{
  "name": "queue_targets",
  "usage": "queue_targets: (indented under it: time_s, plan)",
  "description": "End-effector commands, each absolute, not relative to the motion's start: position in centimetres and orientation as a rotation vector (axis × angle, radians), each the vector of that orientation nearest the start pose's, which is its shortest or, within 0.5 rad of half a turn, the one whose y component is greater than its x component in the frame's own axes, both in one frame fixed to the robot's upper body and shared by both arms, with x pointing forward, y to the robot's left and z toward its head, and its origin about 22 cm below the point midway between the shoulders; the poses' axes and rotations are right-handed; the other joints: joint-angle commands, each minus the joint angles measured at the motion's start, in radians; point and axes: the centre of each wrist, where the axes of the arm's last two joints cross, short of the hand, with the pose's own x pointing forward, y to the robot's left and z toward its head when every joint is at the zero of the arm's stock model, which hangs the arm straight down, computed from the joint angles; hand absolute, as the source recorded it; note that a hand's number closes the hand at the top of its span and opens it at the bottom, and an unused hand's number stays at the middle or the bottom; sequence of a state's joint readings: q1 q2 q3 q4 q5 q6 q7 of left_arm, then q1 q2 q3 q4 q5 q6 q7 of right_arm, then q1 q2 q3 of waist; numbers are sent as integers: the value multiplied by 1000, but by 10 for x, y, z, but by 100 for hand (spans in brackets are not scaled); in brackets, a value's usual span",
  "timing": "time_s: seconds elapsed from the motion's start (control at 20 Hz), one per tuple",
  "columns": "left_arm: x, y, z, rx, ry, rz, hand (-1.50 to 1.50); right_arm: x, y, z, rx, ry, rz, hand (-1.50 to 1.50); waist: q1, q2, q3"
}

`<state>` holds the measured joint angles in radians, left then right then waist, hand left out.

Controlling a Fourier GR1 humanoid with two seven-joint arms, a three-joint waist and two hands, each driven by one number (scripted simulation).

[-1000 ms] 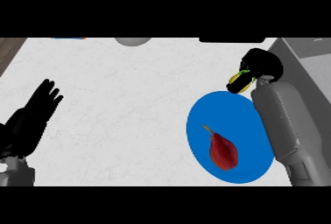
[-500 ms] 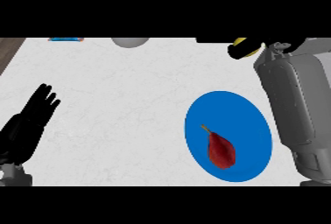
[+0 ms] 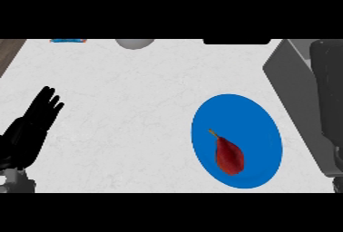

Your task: Pick the lemon from the plate and place it in the cardboard box

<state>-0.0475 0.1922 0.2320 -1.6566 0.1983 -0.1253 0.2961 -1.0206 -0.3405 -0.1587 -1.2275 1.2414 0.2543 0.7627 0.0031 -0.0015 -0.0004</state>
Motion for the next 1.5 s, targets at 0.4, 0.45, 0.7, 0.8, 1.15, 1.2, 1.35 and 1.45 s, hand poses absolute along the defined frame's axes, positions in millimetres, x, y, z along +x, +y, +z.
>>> queue_targets:
  time_s: [0.4,0.45,0.7,0.8,1.15,1.2,1.35,1.45]
  plan:
    - [247,319,44,55,-1437,40,0,406,-312,280,-1550,-971,466,150,3,3,0]
    - [252,315,38,62,-1452,41,0,410,-316,268,-1563,-1019,440,150,5,5,0]
    - [240,327,36,51,-1446,53,0,415,-350,248,-1552,-1025,458,150,10,5,0]
    - [243,318,55,63,-1448,35,0,413,-348,226,-1539,-1015,469,150,5,3,1]
    - [249,325,46,32,-1436,32,0,414,-398,182,-1410,-986,458,150,15,9,1]
    - [246,309,52,36,-1449,50,0,414,-394,169,-1371,-948,443,150,15,7,1]
    - [250,313,53,27,-1458,24,0,409,-419,163,-1326,-826,372,150,23,12,1]
    - [256,309,57,42,-1449,28,0,400,-429,144,-1269,-815,342,-150,15,10,2]
